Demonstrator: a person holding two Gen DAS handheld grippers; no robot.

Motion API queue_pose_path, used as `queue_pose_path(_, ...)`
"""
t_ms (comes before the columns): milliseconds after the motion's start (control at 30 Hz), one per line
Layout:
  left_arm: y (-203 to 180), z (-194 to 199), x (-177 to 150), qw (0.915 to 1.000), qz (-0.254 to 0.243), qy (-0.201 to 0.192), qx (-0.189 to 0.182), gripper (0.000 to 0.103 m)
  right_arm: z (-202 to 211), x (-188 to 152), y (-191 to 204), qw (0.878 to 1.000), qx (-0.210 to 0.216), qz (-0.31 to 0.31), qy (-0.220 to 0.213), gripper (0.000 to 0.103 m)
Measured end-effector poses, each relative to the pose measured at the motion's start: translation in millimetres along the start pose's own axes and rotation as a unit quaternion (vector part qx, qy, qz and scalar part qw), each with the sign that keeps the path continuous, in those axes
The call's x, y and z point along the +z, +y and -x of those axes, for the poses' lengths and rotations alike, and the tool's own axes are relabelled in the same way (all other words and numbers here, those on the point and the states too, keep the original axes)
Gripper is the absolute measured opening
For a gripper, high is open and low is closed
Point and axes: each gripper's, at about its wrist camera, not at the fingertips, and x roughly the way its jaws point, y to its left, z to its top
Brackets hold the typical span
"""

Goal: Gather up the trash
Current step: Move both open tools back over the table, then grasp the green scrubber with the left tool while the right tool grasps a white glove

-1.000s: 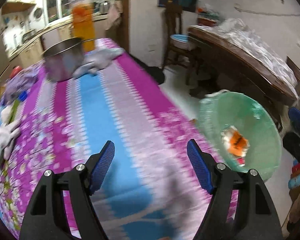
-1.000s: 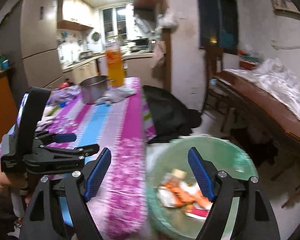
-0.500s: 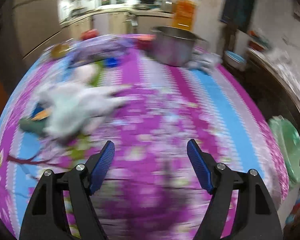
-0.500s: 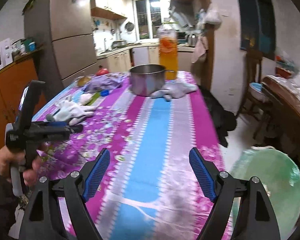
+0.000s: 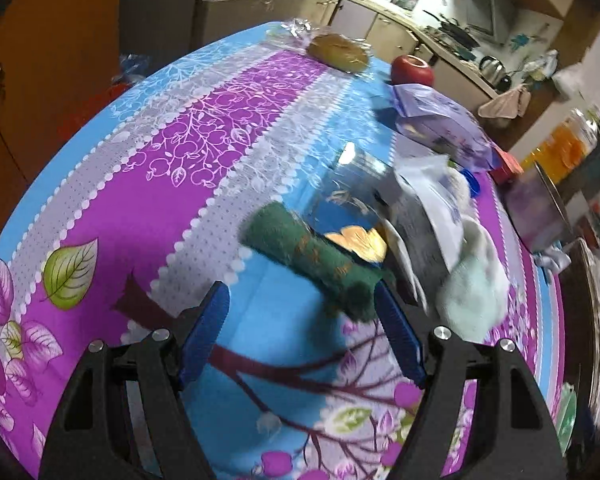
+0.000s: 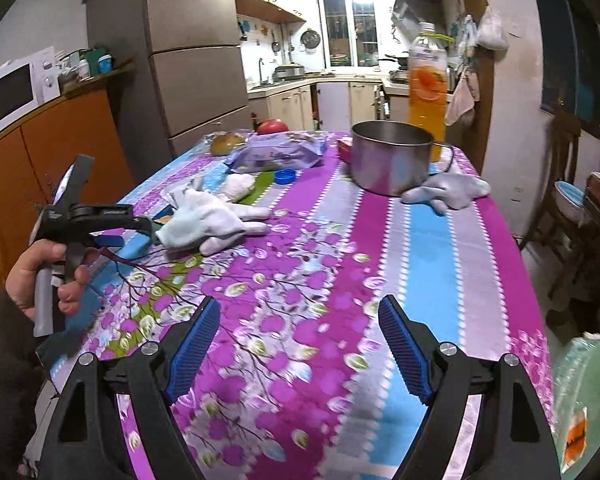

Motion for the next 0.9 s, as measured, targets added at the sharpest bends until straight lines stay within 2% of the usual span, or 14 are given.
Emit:
queue_pose_path(267, -2.7, -7.3, 7.5, 0.9997, 0.009, -0.01, 0.022, 0.074, -12.5, 5.8, 5.1, 1.0, 0.009, 0.004, 0.004, 0.081)
queue_pose_path(333, -4.6, -9.0, 8.2, 0.9994, 0.005, -0.017, 0.029, 0.059, -15.8, 6.8, 7.1, 1.0, 0.012, 0.006, 0.006, 0.081)
queue_pose_path(400, -5.3, -9.6, 7.9, 0.9998, 0.002, -0.015, 0.013, 0.037, -18.6, 8.3, 9.2, 1.0, 0.017, 0.008, 0.007, 0.081)
queue_pose_path(467, -7.9, -6.4, 4.1, 0.9997, -0.008, -0.021, 0.009, 0.031, -21.8, 10.7, 12.0, 1.0, 0.025, 0.01, 0.006, 0.08)
queue_pose_path(533, -9.5, -4.8, 0.1, 0.9996, -0.014, -0.024, 0.007, 0.026, -30.4, 16.1, 16.3, 0.999, 0.044, 0.01, 0.012, 0.073)
queue_pose_path(733, -7.5, 4.3, -7.2, 0.9991, -0.032, -0.029, -0.002, 0.024, -84.0, 38.2, 50.2, 0.994, 0.092, 0.028, 0.045, 0.06)
queue_pose_path(900, -1.1, 5.1, -10.3, 0.9988, -0.037, -0.027, -0.015, 0.024, -102.7, 49.6, 104.9, 0.987, 0.122, 0.099, 0.033, 0.05)
